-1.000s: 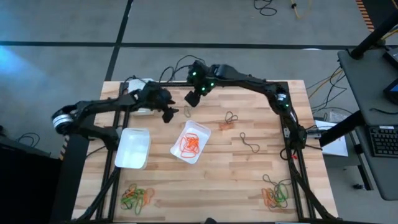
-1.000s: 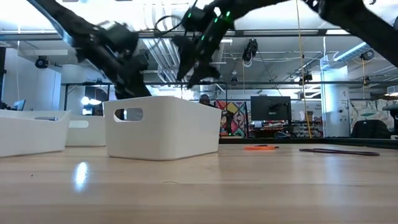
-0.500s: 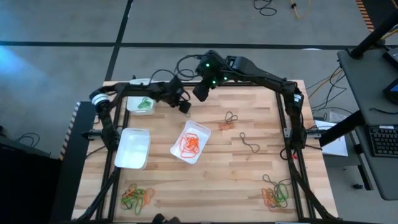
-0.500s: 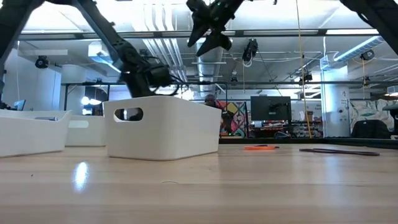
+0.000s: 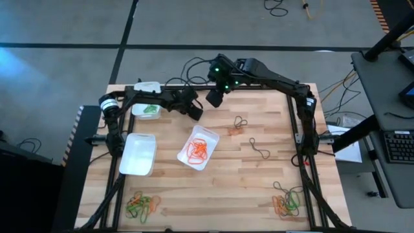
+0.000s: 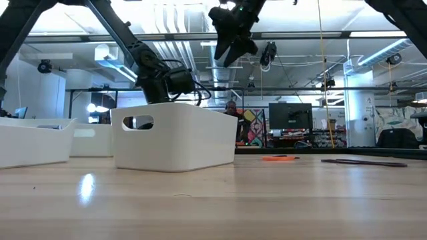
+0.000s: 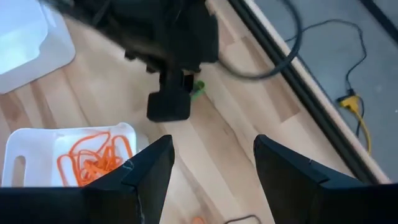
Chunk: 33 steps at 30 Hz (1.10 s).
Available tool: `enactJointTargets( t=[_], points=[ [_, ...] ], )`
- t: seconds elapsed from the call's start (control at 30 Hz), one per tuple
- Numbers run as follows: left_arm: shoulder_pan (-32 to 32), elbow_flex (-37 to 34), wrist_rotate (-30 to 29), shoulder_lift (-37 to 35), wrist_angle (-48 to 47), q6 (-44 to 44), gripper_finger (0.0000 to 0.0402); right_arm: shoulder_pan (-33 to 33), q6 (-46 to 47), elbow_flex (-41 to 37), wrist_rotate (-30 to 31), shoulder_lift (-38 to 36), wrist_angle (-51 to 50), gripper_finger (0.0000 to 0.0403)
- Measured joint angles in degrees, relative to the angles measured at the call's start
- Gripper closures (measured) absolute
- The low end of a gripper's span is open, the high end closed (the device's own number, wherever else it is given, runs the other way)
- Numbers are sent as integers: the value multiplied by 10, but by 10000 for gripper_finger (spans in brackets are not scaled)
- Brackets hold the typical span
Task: Sort rubber bands into baskets
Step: Put the green rubber band into the top white bin
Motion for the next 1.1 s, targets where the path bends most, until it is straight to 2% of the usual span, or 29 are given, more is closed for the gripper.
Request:
enactJointTargets(
  t=[0.1,0.2,0.3,0.53,0.63,0.9,1.0,1.1],
  points=[
    [-28,-2,-25,1,15,-16,313,-6,-11,0,1,-7,3,188],
    [-49,-3,-23,3,34,-47,365,-13,-17,0,1,-14,4,188],
    [-54,-3,-20,9,42,-67,395,-20,-23,0,2,-21,4,188],
    [-50,-2,-17,3,26,-72,401,-25,-24,0,2,-32,-5,188],
    [-41,-2,-15,-24,-21,-66,401,-23,-18,0,-4,-40,-16,188],
    [-22,3,-67,-154,-121,-33,402,-20,-24,0,-5,-68,-26,188],
    [-14,6,-113,-220,-181,-23,402,-20,-27,0,-13,-78,-25,188],
    [10,6,-157,-275,-272,-40,402,-20,-22,0,-51,-91,-24,188]
  ],
)
